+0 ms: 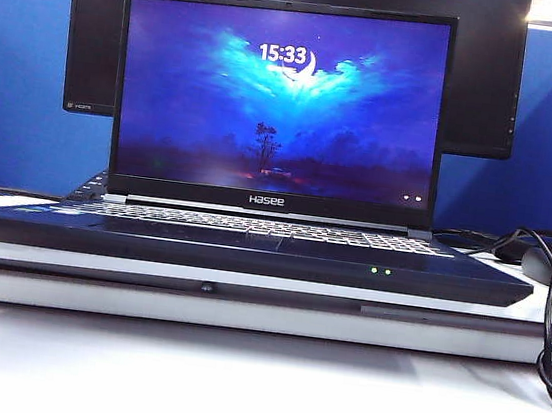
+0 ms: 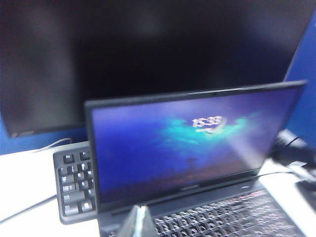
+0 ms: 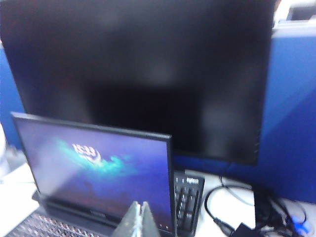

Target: Open the lid of the black laptop.

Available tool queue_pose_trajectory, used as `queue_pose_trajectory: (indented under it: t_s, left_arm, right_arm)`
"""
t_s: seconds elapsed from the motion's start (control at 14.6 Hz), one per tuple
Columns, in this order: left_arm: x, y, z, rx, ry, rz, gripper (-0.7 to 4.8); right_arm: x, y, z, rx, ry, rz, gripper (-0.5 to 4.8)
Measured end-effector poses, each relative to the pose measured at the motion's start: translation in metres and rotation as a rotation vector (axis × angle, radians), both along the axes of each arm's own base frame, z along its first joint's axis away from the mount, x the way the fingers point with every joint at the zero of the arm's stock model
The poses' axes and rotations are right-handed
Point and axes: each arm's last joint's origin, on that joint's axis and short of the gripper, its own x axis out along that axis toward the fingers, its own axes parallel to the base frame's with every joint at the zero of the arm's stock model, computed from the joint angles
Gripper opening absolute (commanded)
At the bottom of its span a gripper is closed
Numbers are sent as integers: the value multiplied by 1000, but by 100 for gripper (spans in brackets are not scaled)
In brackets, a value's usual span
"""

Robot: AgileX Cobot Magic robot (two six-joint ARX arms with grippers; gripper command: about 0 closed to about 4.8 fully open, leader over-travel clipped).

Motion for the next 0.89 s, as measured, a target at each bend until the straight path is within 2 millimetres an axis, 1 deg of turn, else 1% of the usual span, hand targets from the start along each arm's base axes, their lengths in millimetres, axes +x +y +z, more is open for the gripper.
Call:
queue_pose_trajectory:
  t_s: [0.07,0.21,0.41,0.62,0.75,0.89]
  left_arm:
    - [-14,6,-5,-37,-18,0,-6]
    - [-36,15,-19,-100,-54,0,-6]
    - [-56,23,-47,-201,-46,-17,-6]
    - [-66,27,-74,-250,-38,-40,-6]
    - [-70,28,-90,-265,-37,-44,-6]
    - [-69,28,-105,-262,-25,-42,-5]
  right_arm:
    - [-8,-3,-4,12,-19,1,-1]
    - [-16,-6,-17,5,32,3,-1]
    - [-22,-8,-24,-1,46,30,-1]
    - [-24,-9,-36,-3,50,30,-1]
    - [-28,-10,-48,2,46,53,-1]
    - [-34,-12,-60,20,49,55,-1]
